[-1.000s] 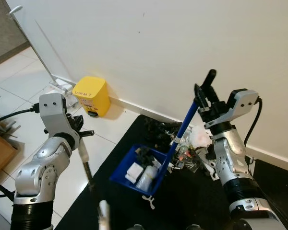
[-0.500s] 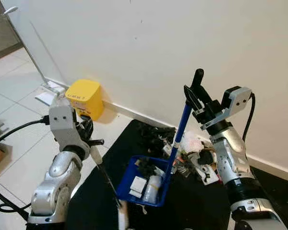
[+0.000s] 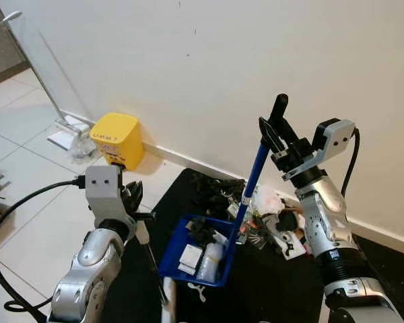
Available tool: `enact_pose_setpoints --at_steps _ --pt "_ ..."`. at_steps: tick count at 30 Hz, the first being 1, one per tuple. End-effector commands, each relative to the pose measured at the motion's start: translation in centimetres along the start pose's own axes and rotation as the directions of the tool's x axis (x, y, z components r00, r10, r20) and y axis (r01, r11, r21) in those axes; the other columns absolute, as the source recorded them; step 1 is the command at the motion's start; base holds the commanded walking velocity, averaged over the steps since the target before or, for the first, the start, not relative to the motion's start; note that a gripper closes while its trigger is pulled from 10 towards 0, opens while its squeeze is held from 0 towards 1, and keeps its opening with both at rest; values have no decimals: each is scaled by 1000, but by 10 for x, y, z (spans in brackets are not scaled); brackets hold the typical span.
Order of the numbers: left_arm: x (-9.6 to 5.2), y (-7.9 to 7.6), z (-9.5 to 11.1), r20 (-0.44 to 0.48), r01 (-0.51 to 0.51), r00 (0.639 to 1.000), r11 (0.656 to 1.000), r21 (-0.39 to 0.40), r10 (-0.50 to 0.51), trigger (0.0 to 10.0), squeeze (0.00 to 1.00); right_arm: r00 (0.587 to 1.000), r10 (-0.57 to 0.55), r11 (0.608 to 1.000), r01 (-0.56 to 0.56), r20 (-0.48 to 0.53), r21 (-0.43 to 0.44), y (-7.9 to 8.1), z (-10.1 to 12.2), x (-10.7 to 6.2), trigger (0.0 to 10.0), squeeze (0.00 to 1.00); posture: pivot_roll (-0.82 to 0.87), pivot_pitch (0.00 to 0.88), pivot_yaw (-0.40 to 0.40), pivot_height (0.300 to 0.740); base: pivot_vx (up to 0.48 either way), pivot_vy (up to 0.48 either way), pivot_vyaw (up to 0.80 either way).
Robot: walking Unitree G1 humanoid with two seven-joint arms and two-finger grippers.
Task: Sweep floor
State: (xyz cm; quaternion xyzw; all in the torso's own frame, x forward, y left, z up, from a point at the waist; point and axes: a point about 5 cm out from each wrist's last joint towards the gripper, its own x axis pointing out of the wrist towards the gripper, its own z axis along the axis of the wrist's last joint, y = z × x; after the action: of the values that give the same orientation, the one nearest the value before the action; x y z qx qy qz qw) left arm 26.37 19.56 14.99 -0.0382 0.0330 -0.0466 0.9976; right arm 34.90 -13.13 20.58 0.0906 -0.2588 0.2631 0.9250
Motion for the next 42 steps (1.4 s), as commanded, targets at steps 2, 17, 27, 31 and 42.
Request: enact_pose_setpoints --at_steps 2,17,27,31,42 --pt "-4 8 -2 -3 8 1000 998 68 -8 10000 0 999 -14 1000 14 46 0 -1 8 1 10000 0 114 89 29 740 0 0 0" --pt "-17 7 -46 -115 97 989 995 17 -94 10000 0 999 -17 1000 17 43 -4 -3 9 0 10000 0 106 90 22 740 0 0 0" --pt "-9 22 -39 -24 49 999 988 149 -46 10000 0 999 -5 1000 5 45 -4 -3 11 4 10000 0 107 87 6 740 0 0 0" --pt "0 24 -25 40 37 998 983 181 -45 10000 0 999 -2 1000 2 46 -4 -3 11 4 10000 0 106 88 6 740 0 0 0" --pt "21 34 -46 58 -89 995 988 124 83 10000 0 999 -1 1000 1 47 -4 -2 12 4 10000 0 88 100 4 740 0 0 0"
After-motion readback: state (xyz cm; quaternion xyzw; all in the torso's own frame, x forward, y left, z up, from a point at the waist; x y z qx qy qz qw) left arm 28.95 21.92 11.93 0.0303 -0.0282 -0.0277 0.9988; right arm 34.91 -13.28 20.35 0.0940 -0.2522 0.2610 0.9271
